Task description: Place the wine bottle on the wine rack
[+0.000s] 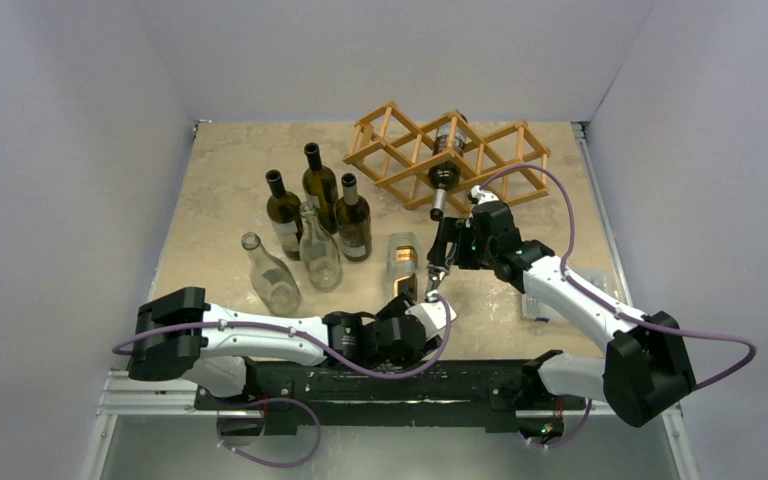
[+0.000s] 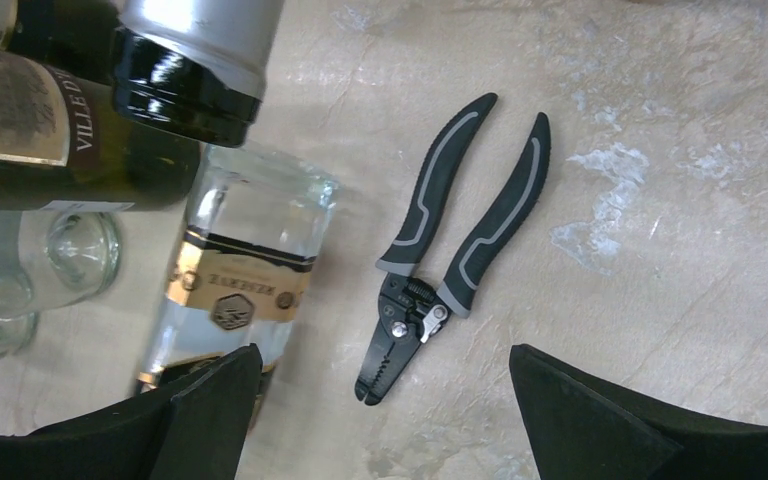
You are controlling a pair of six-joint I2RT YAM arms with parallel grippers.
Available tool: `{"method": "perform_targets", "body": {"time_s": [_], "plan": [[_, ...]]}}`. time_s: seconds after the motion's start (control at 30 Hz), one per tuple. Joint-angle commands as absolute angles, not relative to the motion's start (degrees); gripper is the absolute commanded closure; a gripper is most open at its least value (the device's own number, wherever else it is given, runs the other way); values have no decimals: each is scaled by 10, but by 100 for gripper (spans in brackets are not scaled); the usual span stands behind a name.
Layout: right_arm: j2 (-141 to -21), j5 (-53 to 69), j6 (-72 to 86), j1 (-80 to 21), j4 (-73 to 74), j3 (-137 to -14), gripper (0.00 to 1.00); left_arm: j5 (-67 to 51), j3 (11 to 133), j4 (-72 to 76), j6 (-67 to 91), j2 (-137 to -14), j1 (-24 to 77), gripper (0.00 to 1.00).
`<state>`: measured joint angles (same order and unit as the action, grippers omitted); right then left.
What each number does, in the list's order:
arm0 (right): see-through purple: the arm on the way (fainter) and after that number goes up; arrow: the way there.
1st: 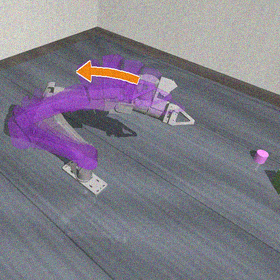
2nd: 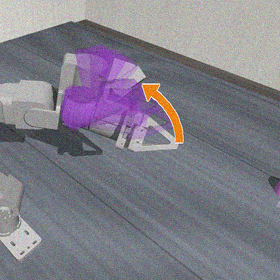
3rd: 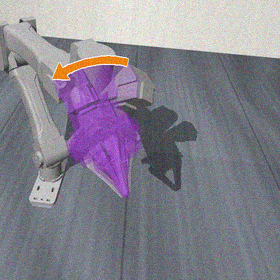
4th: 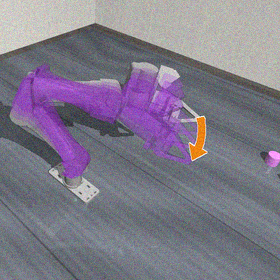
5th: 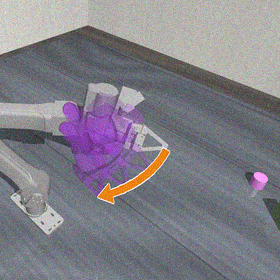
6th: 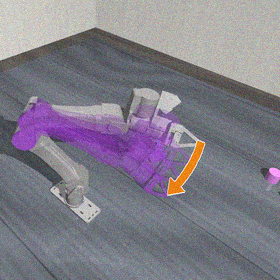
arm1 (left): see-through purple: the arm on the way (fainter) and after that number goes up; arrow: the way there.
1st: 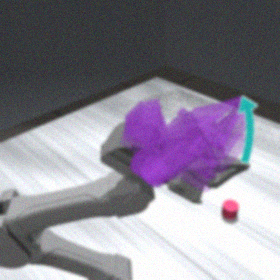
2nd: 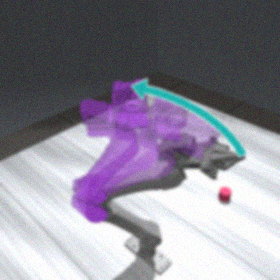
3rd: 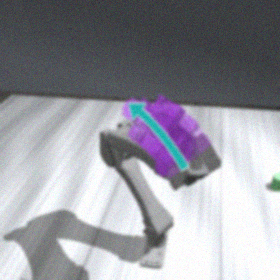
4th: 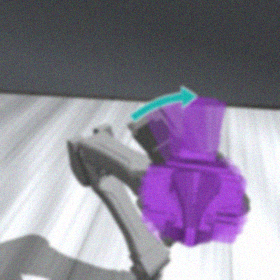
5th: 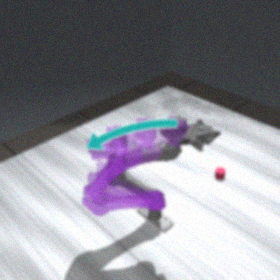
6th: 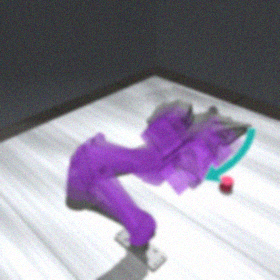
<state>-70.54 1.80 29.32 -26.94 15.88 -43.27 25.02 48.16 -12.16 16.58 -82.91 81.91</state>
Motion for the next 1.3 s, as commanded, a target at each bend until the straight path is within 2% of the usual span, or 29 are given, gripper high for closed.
{"method": "perform_targets", "body": {"time_s": [0.0, 0.17, 0.23, 0.43, 0.63, 0.93, 1.03, 1.17, 1.27], "plan": [[-705, -27, 283, -270, 166, -427, 1, 200, 486, -117, 209, -791, 796, 22], [-708, -25, 285, -271, 175, -421, 1, 146, 501, -124, 220, -726, 772, 19], [-704, -4, 300, -272, 165, -412, 1, 112, 513, -130, 226, -688, 751, 14], [-677, 73, 402, -306, 66, -363, 1, 48, 589, -212, 215, -617, 674, 11], [-705, 14, 536, -403, 24, -385, 1, 20, 729, -339, 161, -583, 596, 9], [-819, -112, 680, -492, 109, -503, 1, 32, 954, -492, 104, -640, 442, 7], [-857, -149, 720, -504, 156, -552, 1, 77, 941, -482, 100, -637, 422, 8], [-935, -173, 754, -519, 228, -637, 1, 49, 829, -397, 104, -577, 374, 9], [-978, -183, 757, -531, 250, -676, 1, 105, 783, -375, 81, -546, 367, 9]]}}
